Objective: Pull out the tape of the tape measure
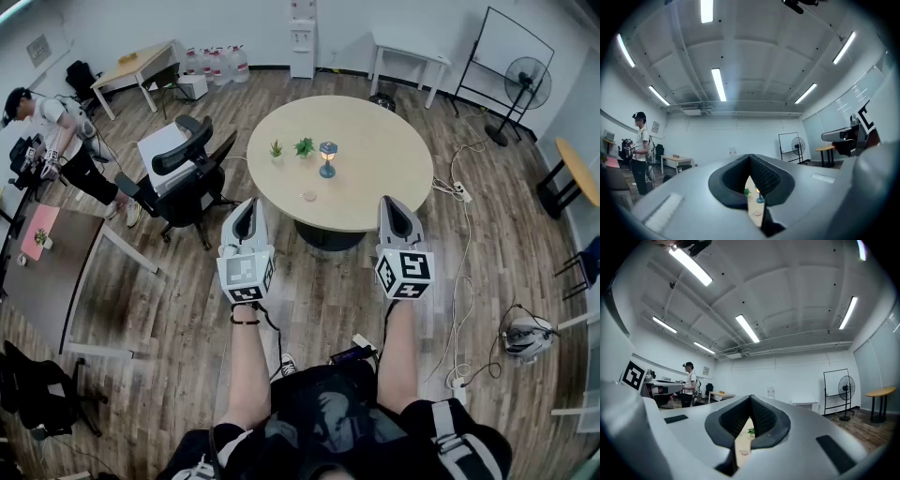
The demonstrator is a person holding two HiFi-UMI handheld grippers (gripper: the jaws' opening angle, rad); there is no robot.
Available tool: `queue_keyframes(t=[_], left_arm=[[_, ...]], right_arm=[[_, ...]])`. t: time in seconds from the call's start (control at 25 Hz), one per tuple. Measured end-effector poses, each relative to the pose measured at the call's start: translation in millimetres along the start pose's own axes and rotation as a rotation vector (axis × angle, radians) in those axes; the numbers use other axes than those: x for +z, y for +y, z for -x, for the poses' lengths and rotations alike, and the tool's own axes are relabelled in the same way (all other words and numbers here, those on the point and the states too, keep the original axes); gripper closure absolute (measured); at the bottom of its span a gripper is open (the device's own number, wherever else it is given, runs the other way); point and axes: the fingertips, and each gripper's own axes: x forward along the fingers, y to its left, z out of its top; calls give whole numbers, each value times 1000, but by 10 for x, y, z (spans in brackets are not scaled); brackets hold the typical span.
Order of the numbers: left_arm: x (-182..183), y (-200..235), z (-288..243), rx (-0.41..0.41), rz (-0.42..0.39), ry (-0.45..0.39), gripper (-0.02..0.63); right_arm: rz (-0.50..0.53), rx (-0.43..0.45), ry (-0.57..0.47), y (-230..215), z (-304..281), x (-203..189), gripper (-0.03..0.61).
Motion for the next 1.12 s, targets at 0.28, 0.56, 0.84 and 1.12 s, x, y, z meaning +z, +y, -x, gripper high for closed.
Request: queue_keyframes(t=[0.28, 0.56, 0.84, 1.12], left_arm=[[24, -51, -13, -5, -2, 0, 612], [65, -9, 0, -6, -2, -6, 612], [165, 179, -34, -28, -18, -20, 612], [18, 529, -87, -36, 14, -15, 612]], right_arm=[[-15, 8, -14, -10, -1, -3, 577], [-9, 1, -16, 21, -14, 5, 577], [-3, -13, -24, 179, -155, 47, 577], [-11, -71, -48, 341, -313, 71, 575]])
